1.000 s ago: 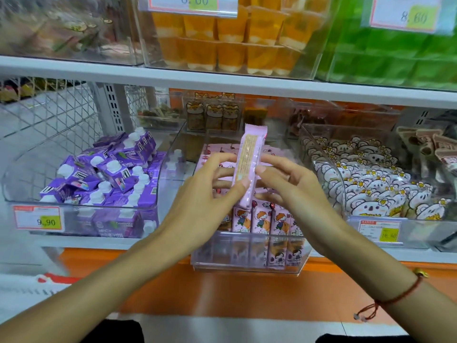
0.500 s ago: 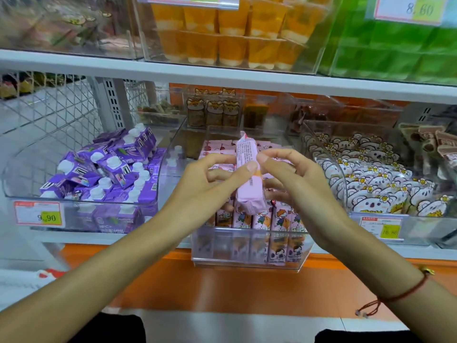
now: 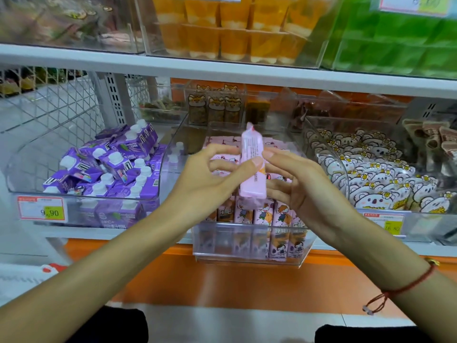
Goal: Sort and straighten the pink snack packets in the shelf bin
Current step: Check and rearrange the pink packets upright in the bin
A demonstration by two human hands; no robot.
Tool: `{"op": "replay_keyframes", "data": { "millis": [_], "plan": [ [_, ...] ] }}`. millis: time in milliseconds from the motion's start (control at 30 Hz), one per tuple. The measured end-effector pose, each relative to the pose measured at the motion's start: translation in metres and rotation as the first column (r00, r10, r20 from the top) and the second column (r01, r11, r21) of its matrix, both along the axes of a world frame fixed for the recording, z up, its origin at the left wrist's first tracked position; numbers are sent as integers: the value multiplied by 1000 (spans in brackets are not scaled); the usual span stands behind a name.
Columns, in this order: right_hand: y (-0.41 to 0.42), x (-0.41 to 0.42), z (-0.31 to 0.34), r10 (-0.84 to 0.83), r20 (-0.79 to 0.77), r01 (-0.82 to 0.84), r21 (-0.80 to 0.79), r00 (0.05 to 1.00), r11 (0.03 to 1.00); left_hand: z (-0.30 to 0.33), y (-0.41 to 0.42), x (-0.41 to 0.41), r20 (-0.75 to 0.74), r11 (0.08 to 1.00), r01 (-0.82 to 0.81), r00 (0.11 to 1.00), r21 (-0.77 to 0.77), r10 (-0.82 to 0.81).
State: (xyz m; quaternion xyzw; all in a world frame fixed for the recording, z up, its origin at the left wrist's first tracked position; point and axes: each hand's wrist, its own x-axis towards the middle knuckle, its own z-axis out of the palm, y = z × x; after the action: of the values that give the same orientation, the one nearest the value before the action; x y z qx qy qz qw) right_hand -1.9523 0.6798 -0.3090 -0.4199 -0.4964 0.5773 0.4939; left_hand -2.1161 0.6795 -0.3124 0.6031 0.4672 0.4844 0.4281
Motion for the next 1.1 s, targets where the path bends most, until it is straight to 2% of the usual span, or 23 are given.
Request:
{"op": "replay_keyframes", "data": {
  "millis": [133, 233, 367, 533, 667, 733, 833, 900, 1000, 1100],
  "plan": [
    [1, 7, 3, 87, 13, -88, 191, 996, 978, 3, 3, -10, -62, 965, 45, 998, 258, -30],
    [0, 7, 1, 48, 107, -82, 342, 993, 936, 0, 4, -13, -65, 938, 97, 995, 334, -80],
    [0, 7, -2, -26, 200, -59, 408, 979, 911, -4, 5, -15, -93, 945, 90, 994, 314, -64],
    [-1, 4, -11, -46, 412, -170, 474, 910, 864, -4, 5, -12, -86, 951, 19, 996, 308, 8],
    [0, -6, -17, -225, 372, -52, 606, 901, 794, -4, 1, -6, -19, 977, 117, 993, 177, -116],
    [2, -8, -17, -342, 435, -58, 683, 833, 728, -2, 1, -5, -4, 982, 73, 997, 177, -73],
    [8, -6, -13, -347, 526, -144, 684, 777, 716, 1, 6, -11, 95, 976, -52, 995, 211, 32],
    [21, -2, -10, -339, 633, -194, 620, 696, 760, 2, 13, -21, 103, 953, -146, 987, 265, 123],
    [52, 6, -10, -343, 800, -163, 472, 492, 866, 5, 30, -38, 171, 896, -275, 959, 349, 227],
    [81, 2, -18, -286, 900, -173, 354, 328, 919, 8, 49, -43, 137, 890, -259, 965, 375, 223]
  ]
}}
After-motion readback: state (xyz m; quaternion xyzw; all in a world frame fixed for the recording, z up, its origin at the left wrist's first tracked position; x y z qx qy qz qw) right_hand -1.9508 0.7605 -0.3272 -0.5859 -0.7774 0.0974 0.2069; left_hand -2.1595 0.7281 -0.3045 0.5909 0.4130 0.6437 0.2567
